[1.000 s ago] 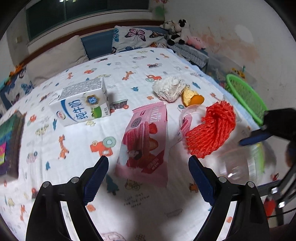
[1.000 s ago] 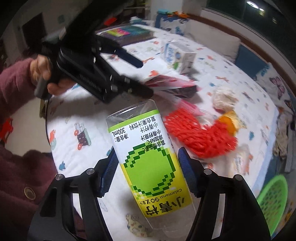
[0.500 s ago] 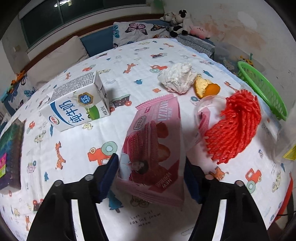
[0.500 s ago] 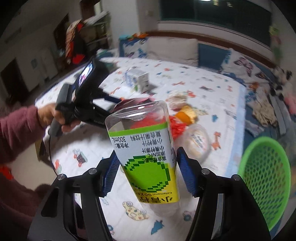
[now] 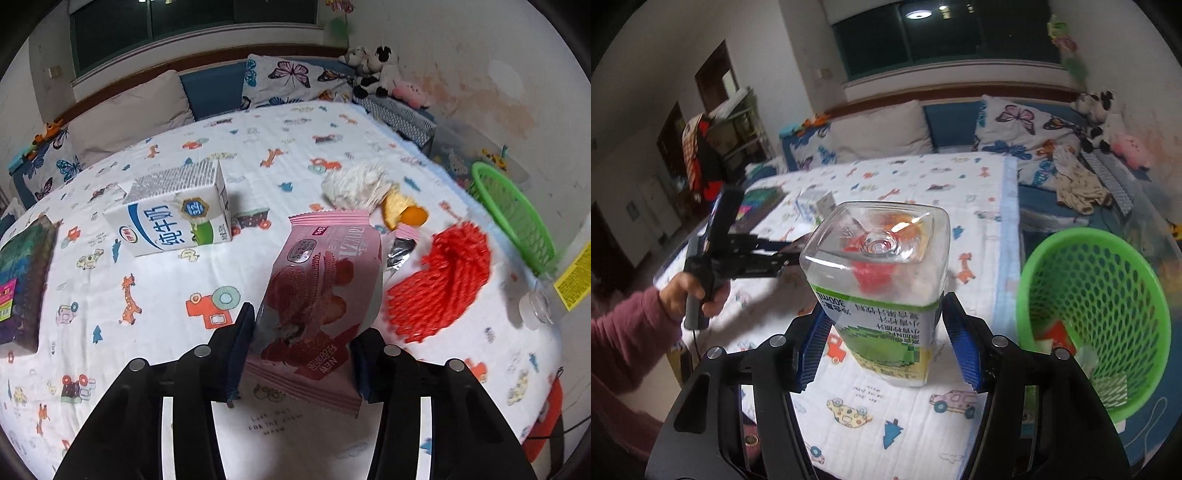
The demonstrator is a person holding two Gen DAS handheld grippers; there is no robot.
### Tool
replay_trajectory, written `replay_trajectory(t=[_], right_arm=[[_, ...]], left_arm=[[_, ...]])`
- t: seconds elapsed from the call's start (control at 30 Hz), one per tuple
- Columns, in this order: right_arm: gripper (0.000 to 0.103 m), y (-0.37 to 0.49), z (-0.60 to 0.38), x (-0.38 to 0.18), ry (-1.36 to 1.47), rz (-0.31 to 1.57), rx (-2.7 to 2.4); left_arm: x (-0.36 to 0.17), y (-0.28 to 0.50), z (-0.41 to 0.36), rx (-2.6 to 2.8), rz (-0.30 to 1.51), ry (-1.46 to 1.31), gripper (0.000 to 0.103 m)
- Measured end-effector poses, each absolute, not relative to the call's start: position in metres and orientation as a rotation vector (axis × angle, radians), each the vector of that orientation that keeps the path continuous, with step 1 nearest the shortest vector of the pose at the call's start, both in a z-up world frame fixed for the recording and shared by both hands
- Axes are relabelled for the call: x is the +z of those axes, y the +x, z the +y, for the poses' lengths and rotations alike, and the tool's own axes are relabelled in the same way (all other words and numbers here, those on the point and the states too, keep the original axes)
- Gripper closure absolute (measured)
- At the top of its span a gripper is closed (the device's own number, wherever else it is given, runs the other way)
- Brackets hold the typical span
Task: Collect trash
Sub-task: 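Drop the juice box into the basket with the right tool while the left tool drops the pink wrapper in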
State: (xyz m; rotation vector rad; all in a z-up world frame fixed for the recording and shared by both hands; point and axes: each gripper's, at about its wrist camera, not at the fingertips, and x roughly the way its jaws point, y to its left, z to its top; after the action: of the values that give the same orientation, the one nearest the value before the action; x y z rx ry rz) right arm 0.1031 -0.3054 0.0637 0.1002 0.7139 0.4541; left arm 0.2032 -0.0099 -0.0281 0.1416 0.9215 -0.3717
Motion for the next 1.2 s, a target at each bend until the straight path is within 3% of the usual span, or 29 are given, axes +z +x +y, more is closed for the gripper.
replay_trajectory(t=[0.47,0.97,1.2], right_arm=[[0.043,0.111,-0.394,0.091,0.178,0.579,0.123],[0.041,0.128,-0.457,0.017,0.222,0.692,-0.107],[0.032,0.117,-0.472,0.013,0.257,0.679,-0.131]], left_arm=[[0.021,0.188,-0.029,-0.478,0.866,0.072,0.059],[0.048,0.196,-0.15,-0.681,0.844,0.108,0.059],[0.047,0.197,-0.204,-0.752,0.866,0.118,0.059]])
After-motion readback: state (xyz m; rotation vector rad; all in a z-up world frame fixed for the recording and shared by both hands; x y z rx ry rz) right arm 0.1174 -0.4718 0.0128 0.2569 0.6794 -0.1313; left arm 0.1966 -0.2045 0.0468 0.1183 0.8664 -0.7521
